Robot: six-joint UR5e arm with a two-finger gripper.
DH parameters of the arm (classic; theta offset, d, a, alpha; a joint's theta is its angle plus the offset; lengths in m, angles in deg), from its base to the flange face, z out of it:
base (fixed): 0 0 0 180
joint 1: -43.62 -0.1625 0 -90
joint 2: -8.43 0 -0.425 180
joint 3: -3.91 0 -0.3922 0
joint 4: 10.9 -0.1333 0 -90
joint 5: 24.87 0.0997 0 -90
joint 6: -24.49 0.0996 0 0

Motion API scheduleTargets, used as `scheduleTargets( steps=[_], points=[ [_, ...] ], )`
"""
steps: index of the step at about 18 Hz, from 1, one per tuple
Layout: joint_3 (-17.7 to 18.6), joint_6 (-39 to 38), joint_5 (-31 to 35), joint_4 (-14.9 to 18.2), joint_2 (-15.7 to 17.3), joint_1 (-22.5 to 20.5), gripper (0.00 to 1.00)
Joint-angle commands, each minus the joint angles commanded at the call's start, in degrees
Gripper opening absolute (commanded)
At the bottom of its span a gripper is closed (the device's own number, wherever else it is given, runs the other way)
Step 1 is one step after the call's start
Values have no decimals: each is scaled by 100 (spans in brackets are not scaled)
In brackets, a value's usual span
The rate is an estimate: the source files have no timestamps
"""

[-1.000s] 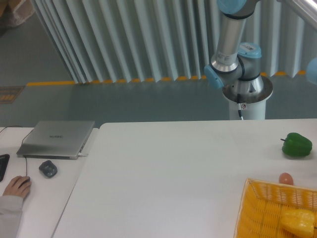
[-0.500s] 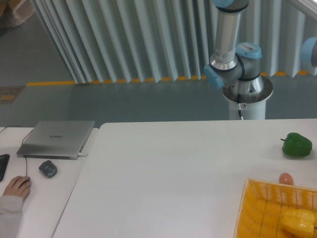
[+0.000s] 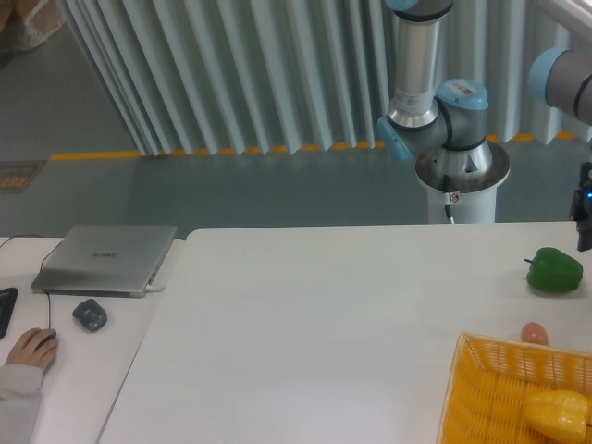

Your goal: Place the triangular bread on the table

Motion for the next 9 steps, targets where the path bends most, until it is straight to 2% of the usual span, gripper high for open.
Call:
scheduleTargets(
  steps=[4,9],
  points=[
    [-238,-70,457,-44,-317,334,100],
    [-238,-70,475,-44,-361,352,100]
  ],
)
